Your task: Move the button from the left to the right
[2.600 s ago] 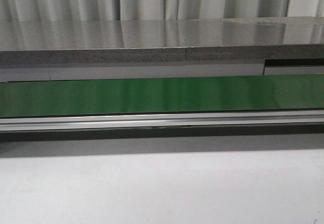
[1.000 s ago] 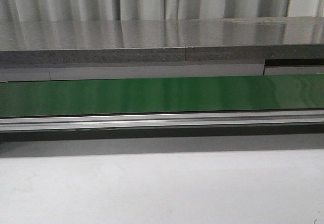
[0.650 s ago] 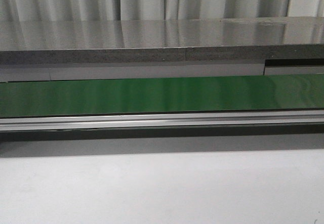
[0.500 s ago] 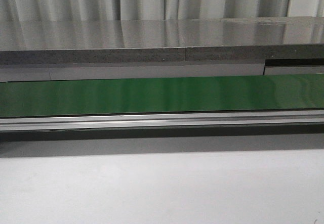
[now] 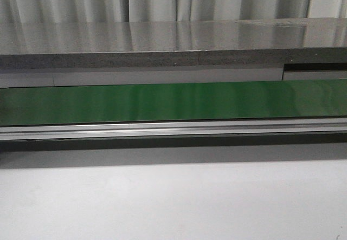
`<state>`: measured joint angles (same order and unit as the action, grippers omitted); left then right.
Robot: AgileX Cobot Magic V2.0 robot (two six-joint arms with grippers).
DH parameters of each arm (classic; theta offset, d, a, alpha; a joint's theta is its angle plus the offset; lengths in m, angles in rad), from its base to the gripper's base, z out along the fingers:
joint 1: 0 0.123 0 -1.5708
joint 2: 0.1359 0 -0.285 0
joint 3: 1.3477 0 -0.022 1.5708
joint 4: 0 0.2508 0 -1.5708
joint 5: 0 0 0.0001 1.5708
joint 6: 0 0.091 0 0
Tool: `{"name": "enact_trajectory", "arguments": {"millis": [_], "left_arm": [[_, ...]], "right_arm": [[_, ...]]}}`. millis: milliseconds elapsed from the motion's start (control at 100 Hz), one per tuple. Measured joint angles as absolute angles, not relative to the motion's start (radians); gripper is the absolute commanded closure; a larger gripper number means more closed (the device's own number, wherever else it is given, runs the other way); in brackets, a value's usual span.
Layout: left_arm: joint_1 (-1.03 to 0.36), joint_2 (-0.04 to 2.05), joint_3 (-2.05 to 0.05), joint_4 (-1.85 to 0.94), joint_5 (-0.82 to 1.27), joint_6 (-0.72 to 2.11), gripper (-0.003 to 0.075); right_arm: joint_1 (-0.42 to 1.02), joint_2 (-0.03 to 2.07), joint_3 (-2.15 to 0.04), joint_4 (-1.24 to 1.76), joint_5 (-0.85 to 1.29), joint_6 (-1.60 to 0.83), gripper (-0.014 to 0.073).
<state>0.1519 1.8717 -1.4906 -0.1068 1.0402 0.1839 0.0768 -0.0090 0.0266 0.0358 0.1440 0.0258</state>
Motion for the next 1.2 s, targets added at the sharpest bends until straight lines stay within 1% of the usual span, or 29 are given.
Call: {"name": "enact_trajectory", "arguments": {"millis": [60,90,140,180,460,600,710,810,940,1200], "left_arm": [[0.152,1.872,-1.491,-0.105,1.043,0.184,0.0156],[0.152,1.872,-1.491,-0.105,1.043,0.184,0.0113],[0.152,1.872,-1.491,-0.105,1.044,0.184,0.0064],[0.152,1.872,-1.491,-0.105,1.045,0.184,0.0049],[0.139,1.863,-1.491,-0.134,1.056,0.185,0.0049],[0.117,1.799,-1.488,-0.135,1.032,0.19,0.005],[0.088,1.71,-1.442,-0.136,0.964,0.191,0.005],[0.059,1.61,-1.36,-0.14,0.887,0.191,0.005],[0.03,1.446,-1.197,-0.141,0.752,0.191,0.005],[-0.023,1.009,-0.832,-0.141,0.427,0.191,0.005]], "right_arm": [[0.077,-0.009,0.027,0.036,0.144,0.026,0.0662],[0.077,-0.009,0.027,0.036,0.144,0.026,0.0662],[0.077,-0.009,0.027,0.036,0.144,0.026,0.0662],[0.077,-0.009,0.027,0.036,0.144,0.026,0.0662],[0.077,-0.009,0.027,0.036,0.144,0.026,0.0662],[0.077,-0.009,0.027,0.036,0.144,0.026,0.0662],[0.077,-0.009,0.027,0.036,0.144,0.026,0.0662],[0.077,-0.009,0.027,0.036,0.144,0.026,0.0662],[0.077,-0.009,0.027,0.036,0.144,0.026,0.0662],[0.077,-0.009,0.027,0.036,0.144,0.026,0.0662]]}}
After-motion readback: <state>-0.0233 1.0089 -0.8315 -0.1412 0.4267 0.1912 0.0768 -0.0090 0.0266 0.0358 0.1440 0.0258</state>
